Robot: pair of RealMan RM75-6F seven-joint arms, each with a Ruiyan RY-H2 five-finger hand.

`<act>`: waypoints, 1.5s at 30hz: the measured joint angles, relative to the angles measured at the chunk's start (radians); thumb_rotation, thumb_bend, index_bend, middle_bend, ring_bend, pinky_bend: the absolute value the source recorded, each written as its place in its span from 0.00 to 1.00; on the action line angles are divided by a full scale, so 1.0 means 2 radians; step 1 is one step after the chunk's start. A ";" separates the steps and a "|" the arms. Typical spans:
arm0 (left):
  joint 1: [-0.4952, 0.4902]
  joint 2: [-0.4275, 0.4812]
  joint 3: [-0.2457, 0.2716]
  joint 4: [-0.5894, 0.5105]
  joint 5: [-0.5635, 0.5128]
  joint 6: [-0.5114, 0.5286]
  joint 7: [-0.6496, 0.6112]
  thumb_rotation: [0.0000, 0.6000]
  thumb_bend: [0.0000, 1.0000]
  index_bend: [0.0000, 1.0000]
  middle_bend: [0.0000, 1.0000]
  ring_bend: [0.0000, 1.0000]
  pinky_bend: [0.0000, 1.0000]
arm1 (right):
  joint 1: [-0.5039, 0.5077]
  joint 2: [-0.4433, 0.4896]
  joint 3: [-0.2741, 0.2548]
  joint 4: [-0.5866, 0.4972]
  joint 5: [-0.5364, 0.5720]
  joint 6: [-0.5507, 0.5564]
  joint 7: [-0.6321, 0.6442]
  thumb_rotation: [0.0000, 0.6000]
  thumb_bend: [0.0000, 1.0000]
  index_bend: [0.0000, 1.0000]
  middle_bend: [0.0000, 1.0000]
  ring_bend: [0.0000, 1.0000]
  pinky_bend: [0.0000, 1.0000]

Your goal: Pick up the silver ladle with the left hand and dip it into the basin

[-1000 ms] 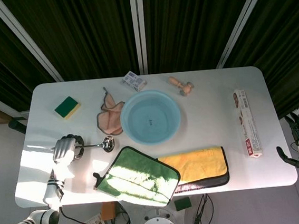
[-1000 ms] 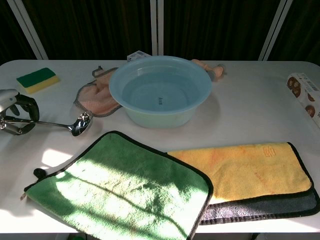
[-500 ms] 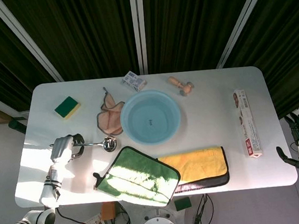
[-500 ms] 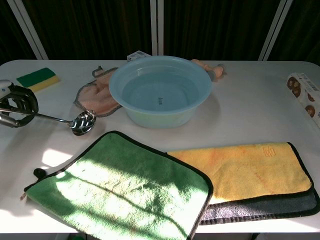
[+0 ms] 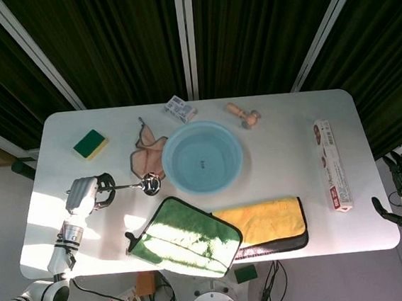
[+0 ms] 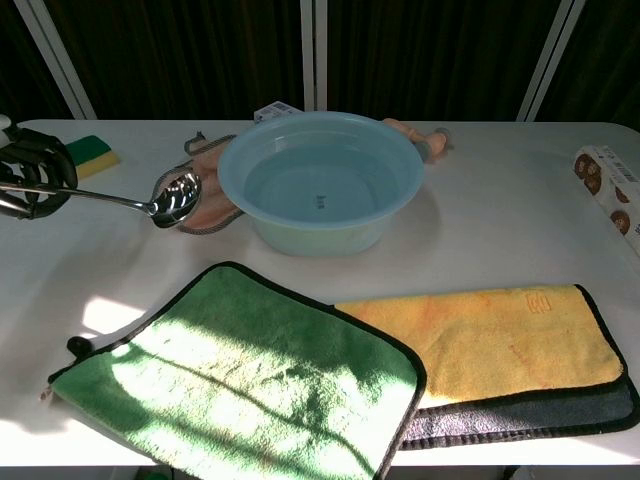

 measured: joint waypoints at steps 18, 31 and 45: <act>-0.061 0.089 -0.058 -0.129 -0.030 -0.038 0.077 1.00 0.53 0.72 0.59 0.61 0.88 | -0.002 0.002 0.002 0.001 0.001 0.004 0.004 1.00 0.32 0.00 0.00 0.00 0.00; -0.153 0.037 -0.081 -0.113 -0.104 -0.092 0.218 1.00 0.53 0.72 0.61 0.62 0.88 | -0.008 0.007 0.008 0.004 0.002 0.023 0.017 1.00 0.32 0.00 0.00 0.00 0.00; -0.219 -0.054 -0.071 0.005 -0.147 -0.094 0.331 1.00 0.53 0.72 0.61 0.63 0.89 | -0.007 0.010 0.008 0.013 0.001 0.018 0.029 1.00 0.36 0.00 0.00 0.00 0.00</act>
